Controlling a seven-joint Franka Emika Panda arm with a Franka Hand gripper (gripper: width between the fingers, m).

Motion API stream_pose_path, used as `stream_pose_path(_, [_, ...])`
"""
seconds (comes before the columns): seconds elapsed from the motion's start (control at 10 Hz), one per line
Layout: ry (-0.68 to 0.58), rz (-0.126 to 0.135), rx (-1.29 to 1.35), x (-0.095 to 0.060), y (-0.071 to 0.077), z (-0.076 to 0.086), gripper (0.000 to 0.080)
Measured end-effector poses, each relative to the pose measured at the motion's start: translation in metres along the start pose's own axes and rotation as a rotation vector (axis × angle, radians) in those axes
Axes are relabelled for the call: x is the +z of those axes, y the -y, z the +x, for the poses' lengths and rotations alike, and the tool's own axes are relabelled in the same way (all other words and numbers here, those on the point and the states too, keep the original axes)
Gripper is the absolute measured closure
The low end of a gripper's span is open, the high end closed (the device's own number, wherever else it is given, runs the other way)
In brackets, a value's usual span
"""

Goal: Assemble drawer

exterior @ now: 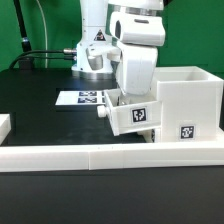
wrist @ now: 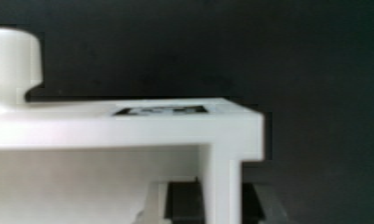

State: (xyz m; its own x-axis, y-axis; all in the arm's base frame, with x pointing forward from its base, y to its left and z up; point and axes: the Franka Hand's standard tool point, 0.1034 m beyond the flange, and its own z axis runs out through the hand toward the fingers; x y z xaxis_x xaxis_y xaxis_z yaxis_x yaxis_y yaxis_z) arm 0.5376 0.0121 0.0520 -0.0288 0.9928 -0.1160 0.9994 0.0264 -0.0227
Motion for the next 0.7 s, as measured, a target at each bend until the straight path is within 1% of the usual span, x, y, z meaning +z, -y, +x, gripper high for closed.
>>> stream_pose_path(0.3, [0.0,-0.001,0.026,0.0,0.0,0.001,0.0755])
stream_pose_path(0.4, [0.005,-0.001,0.023,-0.007,-0.001,0.002,0.0555])
stream_pose_path(0.5, [0.006,-0.01,0.023,-0.014,-0.003,0.001,0.0555])
stream_pose_path(0.6, [0.008,-0.015,0.025,-0.018,-0.004,0.0,0.0386])
stream_pose_path(0.7, [0.01,-0.017,0.026,-0.02,-0.004,-0.001,0.0386])
